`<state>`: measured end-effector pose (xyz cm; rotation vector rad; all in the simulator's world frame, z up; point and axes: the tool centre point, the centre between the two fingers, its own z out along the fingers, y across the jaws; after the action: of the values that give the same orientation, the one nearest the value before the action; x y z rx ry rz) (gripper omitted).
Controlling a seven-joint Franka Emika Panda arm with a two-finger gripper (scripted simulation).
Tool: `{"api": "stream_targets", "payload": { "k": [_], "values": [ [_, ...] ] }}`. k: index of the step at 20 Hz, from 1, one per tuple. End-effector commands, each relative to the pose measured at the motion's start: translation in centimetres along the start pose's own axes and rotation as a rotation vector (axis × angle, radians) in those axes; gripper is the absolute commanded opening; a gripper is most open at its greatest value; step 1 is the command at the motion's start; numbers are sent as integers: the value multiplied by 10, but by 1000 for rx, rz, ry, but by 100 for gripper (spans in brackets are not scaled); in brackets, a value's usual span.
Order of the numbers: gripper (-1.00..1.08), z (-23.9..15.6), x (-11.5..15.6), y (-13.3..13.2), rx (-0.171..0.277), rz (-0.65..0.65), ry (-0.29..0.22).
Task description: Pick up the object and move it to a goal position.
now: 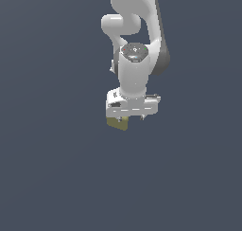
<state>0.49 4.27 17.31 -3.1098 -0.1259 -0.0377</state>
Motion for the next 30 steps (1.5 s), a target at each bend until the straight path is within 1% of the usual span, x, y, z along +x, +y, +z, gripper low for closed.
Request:
{"api": "stream_targets", "payload": {
  "k": [1, 4, 12, 18, 24, 30],
  "values": [
    [100, 0, 0, 0, 0, 0, 0],
    [100, 0, 0, 3, 0, 1, 1],
    [100, -2, -2, 28, -1, 22, 5],
    [100, -2, -2, 28, -1, 18, 5],
    [100, -1, -4, 29, -2, -28, 4],
    [100, 1, -9, 32, -4, -116, 1]
  ]
}}
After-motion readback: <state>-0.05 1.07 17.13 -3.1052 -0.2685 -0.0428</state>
